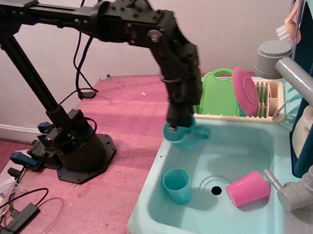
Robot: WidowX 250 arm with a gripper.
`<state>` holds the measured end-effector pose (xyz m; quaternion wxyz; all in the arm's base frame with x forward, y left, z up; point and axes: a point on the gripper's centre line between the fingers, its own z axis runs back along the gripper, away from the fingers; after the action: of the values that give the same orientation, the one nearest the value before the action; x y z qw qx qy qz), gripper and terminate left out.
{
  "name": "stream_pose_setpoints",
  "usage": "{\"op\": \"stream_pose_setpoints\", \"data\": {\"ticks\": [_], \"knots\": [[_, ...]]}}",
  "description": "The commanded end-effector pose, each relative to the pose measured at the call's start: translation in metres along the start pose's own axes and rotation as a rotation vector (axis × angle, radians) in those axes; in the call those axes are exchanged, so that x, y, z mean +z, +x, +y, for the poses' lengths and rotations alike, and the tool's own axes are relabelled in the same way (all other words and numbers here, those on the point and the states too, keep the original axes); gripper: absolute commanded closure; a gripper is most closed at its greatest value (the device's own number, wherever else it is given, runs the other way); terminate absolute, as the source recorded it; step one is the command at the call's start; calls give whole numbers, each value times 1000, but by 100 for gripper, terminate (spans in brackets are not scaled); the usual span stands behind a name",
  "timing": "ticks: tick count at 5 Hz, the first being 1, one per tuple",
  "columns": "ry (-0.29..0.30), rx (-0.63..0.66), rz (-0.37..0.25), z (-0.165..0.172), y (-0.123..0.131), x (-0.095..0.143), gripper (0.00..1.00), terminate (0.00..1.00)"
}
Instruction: Put cup from anywhere into sink
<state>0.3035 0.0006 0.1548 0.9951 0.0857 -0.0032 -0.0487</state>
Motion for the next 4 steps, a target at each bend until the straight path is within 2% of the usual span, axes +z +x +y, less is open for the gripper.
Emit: {"op": "stream_pose_setpoints", "data": {"ticks": [1, 2, 3, 4], "knots": [[-21, -32, -34, -12, 19, -6, 100, 0], [-31, -13, -30, -13, 9, -9, 100, 0], [-16, -13, -14, -7, 4, -1, 0, 0], [2, 34, -21, 4, -14, 9, 0, 0]]}}
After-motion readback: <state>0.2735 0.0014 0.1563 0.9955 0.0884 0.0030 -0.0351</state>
